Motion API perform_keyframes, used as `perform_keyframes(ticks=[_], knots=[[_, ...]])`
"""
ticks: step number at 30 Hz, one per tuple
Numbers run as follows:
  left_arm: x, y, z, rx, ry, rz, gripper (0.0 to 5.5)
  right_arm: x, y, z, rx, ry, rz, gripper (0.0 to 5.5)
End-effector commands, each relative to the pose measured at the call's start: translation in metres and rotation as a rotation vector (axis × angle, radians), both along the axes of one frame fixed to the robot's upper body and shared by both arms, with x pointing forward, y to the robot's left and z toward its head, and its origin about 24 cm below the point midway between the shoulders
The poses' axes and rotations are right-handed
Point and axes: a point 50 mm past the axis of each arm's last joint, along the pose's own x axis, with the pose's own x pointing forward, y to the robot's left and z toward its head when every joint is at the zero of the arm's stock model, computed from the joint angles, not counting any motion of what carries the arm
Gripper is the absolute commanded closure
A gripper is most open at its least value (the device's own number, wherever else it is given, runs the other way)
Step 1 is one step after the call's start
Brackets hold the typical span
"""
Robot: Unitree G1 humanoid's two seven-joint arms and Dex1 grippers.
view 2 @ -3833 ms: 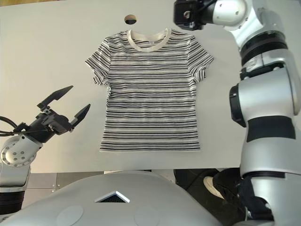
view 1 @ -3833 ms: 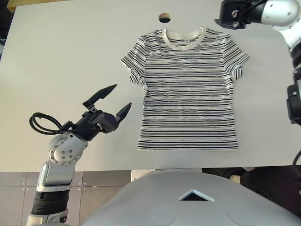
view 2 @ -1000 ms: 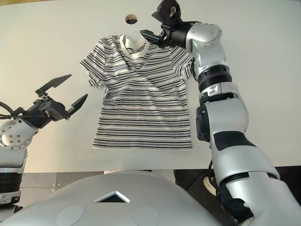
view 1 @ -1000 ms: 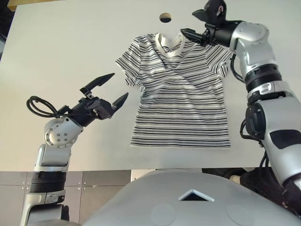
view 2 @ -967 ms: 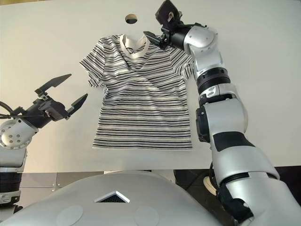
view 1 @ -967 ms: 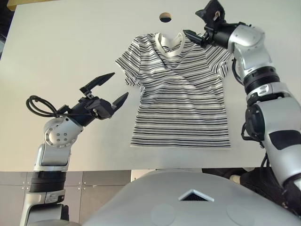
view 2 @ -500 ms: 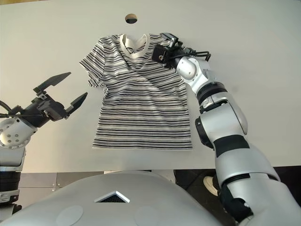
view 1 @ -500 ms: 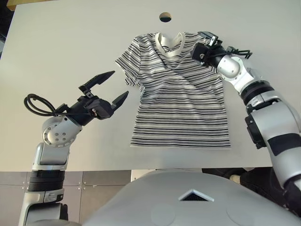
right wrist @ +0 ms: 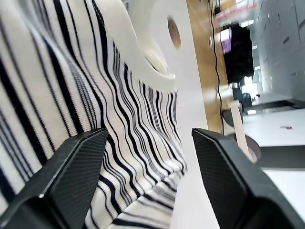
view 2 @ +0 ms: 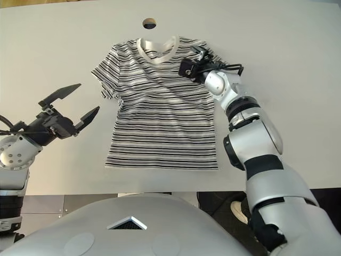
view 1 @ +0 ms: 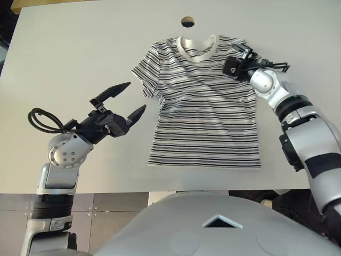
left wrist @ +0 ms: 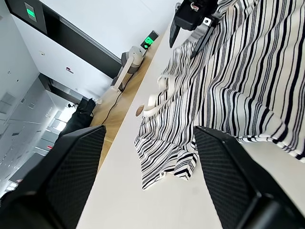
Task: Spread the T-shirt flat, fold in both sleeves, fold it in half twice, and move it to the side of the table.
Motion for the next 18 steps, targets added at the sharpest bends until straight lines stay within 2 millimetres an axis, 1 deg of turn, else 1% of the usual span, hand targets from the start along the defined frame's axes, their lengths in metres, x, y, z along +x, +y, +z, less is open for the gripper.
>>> perform_keyframes(ticks=[1,6,10,11,13,15,18], knots=[[-0.002,0.000,0.002,0.008,-0.012,0.005,2.07,0.001,-0.011,-0.002,-0.065,0.039,-0.042,2.21],[-0.003,-0.001,0.002,0.007,-0.010,0.004,2.07,0.003,-0.006,0.000,-0.039,0.033,-0.049,2.21],[-0.003,-0.001,0.001,0.005,-0.004,0.005,2.07,0.007,0.004,0.009,0.094,0.020,-0.063,2.21],[-0.002,0.000,0.000,0.006,-0.002,0.006,2.07,0.010,0.008,0.014,0.152,0.017,-0.069,2.21],[0.000,0.001,0.000,0.009,0.000,0.006,2.07,0.019,0.016,0.032,0.288,0.010,-0.080,2.21],[0.004,0.003,0.000,0.014,0.003,0.001,2.07,0.029,0.020,0.055,0.423,0.010,-0.088,2.21],[0.012,0.007,0.000,0.028,0.009,-0.013,2.07,0.041,0.021,0.090,0.521,0.000,-0.049,2.21]])
